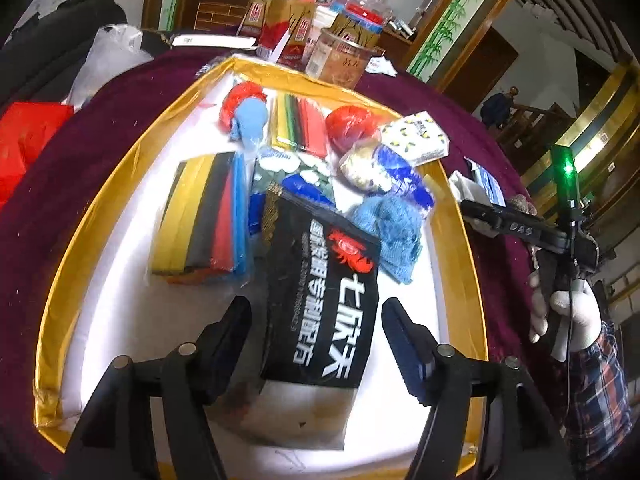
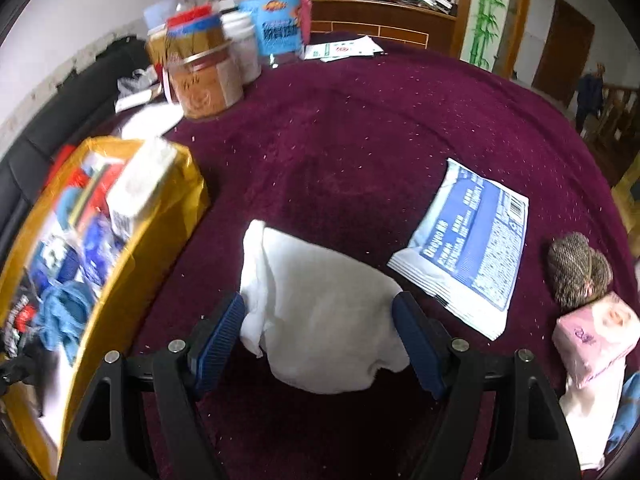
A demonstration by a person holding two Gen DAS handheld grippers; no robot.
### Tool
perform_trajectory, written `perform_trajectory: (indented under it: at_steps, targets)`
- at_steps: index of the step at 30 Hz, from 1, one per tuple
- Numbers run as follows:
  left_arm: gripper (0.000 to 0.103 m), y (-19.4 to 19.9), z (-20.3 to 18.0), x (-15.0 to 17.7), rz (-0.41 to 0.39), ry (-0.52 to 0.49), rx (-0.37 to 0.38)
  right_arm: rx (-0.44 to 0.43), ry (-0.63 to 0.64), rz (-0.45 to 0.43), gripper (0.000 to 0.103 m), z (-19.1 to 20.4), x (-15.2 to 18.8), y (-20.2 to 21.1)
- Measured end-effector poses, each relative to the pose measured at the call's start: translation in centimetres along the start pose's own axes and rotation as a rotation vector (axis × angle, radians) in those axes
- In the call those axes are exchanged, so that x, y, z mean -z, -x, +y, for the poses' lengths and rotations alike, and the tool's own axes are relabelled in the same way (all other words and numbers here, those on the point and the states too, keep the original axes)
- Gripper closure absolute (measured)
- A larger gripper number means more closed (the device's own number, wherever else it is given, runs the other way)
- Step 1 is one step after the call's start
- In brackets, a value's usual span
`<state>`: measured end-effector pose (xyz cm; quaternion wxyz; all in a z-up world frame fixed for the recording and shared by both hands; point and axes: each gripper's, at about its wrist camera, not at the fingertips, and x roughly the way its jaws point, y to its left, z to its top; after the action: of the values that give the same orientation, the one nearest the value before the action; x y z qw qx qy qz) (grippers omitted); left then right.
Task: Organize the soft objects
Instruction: 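Carry the black bag to the tray with the left gripper while the right grasps the white cloth, then release the black bag in the tray with the left gripper while the right drops the white cloth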
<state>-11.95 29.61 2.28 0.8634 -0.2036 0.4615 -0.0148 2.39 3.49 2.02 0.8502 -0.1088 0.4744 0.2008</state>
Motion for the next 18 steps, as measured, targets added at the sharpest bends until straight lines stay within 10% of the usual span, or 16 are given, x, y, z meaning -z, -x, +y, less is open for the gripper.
perform_trajectory:
  at_steps: [2, 5, 18]
  targets:
    - [0.031, 0.2, 0.5, 0.0, -0.008, 0.030, 0.030, 0.041, 0.023, -0.006, 0.071, 0.5, 0.2, -0.1]
    - [0.031, 1.1, 1.2, -0.1, -0.041, 0.069, 0.049, 0.048, 0.014, -0.011, 0.090, 0.4, 0.3, 0.2]
    - [0.029, 3.7, 3.7, 1.0, -0.133, 0.205, 0.077, -0.328, 0.027, -0.089, 0.089, 5.6, 1.5, 10.4]
